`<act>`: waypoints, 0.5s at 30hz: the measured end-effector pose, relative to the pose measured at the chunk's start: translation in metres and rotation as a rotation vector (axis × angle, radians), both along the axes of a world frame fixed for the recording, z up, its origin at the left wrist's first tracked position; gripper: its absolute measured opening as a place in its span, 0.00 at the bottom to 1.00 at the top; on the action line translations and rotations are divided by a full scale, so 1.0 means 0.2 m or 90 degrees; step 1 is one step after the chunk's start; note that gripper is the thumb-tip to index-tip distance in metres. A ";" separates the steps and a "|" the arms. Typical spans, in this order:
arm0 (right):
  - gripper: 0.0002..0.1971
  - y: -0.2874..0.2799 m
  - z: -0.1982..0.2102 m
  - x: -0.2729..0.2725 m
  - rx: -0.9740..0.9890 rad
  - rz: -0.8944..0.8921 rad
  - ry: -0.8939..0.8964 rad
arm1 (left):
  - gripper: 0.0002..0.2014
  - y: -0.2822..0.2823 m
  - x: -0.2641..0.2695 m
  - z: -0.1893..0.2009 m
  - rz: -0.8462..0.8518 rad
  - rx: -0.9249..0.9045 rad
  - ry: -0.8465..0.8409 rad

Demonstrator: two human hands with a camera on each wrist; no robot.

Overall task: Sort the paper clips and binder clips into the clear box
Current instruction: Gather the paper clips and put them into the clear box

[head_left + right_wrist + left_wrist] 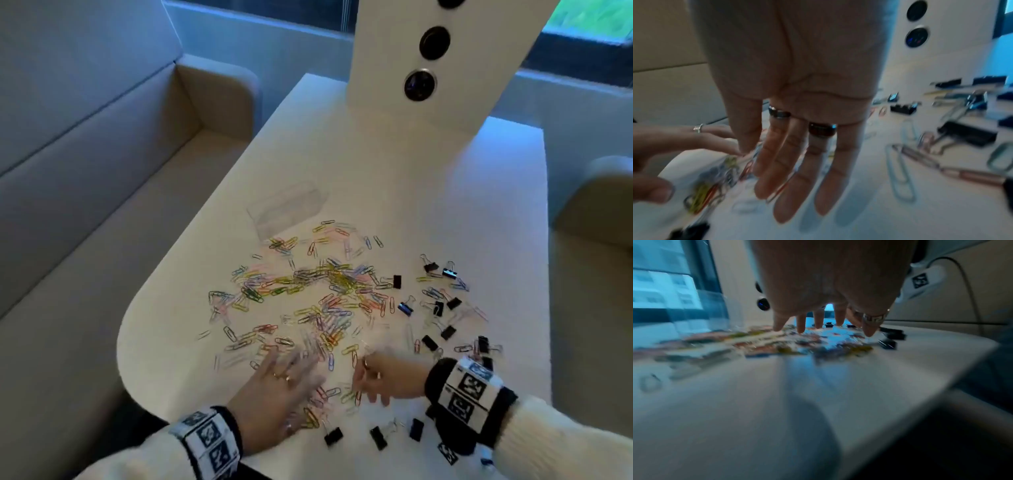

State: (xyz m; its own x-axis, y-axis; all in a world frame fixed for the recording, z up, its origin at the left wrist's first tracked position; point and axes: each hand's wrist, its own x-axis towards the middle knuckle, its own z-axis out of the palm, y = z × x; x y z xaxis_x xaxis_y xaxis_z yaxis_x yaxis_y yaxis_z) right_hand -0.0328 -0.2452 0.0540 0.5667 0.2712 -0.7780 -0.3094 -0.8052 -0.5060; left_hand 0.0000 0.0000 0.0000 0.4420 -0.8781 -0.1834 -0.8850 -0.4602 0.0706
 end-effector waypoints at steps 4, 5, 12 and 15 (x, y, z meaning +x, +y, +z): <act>0.13 0.12 -0.09 -0.01 -0.030 0.075 0.070 | 0.31 0.03 -0.11 -0.18 -0.113 0.033 -0.015; 0.13 0.12 -0.10 0.00 -0.030 0.063 0.058 | 0.31 0.03 -0.10 -0.22 -0.117 0.017 -0.029; 0.09 0.07 -0.04 0.08 -0.021 -0.057 -0.174 | 0.30 -0.03 0.02 -0.16 0.008 -0.011 -0.023; 0.14 0.05 -0.01 0.01 -0.033 -0.031 -0.190 | 0.36 0.04 -0.02 -0.13 0.058 -0.023 0.002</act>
